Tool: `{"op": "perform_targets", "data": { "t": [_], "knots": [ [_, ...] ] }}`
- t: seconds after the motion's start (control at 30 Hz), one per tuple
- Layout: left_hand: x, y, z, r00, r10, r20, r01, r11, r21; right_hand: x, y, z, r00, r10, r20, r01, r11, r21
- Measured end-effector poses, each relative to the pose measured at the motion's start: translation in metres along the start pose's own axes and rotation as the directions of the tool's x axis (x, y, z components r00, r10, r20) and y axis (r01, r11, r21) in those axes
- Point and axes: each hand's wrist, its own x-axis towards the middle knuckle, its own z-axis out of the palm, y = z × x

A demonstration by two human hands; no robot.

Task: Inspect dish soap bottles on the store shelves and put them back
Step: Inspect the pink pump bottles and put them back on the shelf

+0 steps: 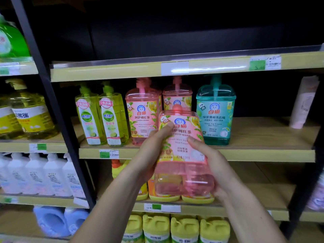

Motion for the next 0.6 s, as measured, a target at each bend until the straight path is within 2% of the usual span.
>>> {"op": "perform_targets", "data": {
  "t": [0.1,0.17,0.3,0.6],
  "knots": [
    [0.003,0.008,0.0,0.999,-0.022,-0.048,0.028,0.993,0.119,0.004,-0.013,0.001,0.999,0.029,0.038,-0.03,0.999,0.025],
    [0.003,0.015,-0.001,0.998,-0.056,-0.029,0.06,0.988,0.144,0.003,-0.021,0.001,0.998,0.04,0.049,-0.041,0.999,0.017],
    [0.007,0.024,-0.004,0.987,-0.134,0.087,0.131,0.99,0.047,-0.002,-0.036,0.004,1.0,0.021,0.005,-0.021,1.0,0.008],
    [0.011,0.026,0.004,0.989,-0.135,0.061,0.136,0.991,-0.018,-0.005,-0.056,0.004,1.0,-0.014,-0.008,0.013,0.997,-0.082]
  ]
}}
